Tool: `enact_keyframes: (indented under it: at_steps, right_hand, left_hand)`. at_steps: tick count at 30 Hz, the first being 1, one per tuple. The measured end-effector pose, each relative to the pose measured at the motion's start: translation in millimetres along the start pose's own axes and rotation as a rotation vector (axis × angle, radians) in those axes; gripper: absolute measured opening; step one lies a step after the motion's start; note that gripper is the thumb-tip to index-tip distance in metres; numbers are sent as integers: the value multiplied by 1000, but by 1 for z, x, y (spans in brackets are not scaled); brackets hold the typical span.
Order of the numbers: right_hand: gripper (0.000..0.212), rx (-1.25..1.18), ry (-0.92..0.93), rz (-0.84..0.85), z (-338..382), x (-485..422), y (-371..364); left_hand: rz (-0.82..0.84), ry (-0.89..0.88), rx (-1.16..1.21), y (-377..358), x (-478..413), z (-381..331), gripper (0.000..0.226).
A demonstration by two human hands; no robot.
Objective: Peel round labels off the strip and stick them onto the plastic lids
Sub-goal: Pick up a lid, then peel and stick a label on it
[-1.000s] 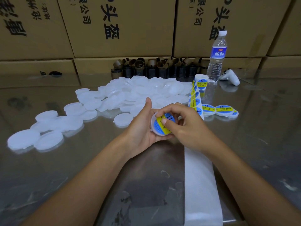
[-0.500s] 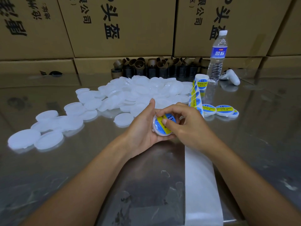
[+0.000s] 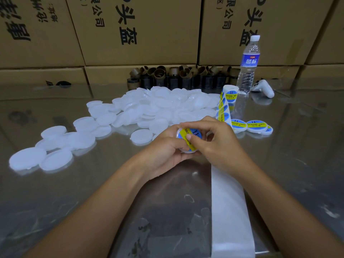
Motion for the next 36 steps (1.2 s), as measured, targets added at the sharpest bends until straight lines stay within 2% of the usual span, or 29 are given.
enact_keyframes:
  at_steps: [3,5,9,14,19,23,29,33,36]
  right_hand:
    - [60,-75,-37,-27,-3,-1,2]
    - [67,-97,-40,-56,-4,-1,2]
    - [52,-49,-46,-124,-4,0,3]
    - [31,-46,-83,-162,-3,-1,5]
    - [27,-131,-119,-169,-2,-1,4]
    - [8,-234,-111,-98,2,-2,4]
    - [12,-192,-92,-79,-1,-3,4]
    - [12,-189,-105,-79,-1,-3,5]
    - [6,-207,-136,-38,2,-2,4]
  left_hand:
    - [-51,13,2,1,0,1,52]
    - [-73,8,-5,1,0,2,49]
    - [-86,-16,12,1,-1,2,43]
    - [-126,-52,-7,2,-1,1,16]
    - [-147,-133,-85,6,-2,1,20]
    - [-143,-175,-115,6,-2,-1,21]
    - [-256,-162,-228,8,0,0,18]
    - [-323,-165,-237,9,0,0,25]
    - [-369,-204,-215,11,0,-1,20]
Point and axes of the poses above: each hand's wrist, its own x-axis away from the middle knuckle, its own y-axis out of the back of the hand, z = x × y, the point moved 1 cm from there along -x, towards the middle knuckle, and after that the axes turned 11 degrees about z, right-handed, at the moved point
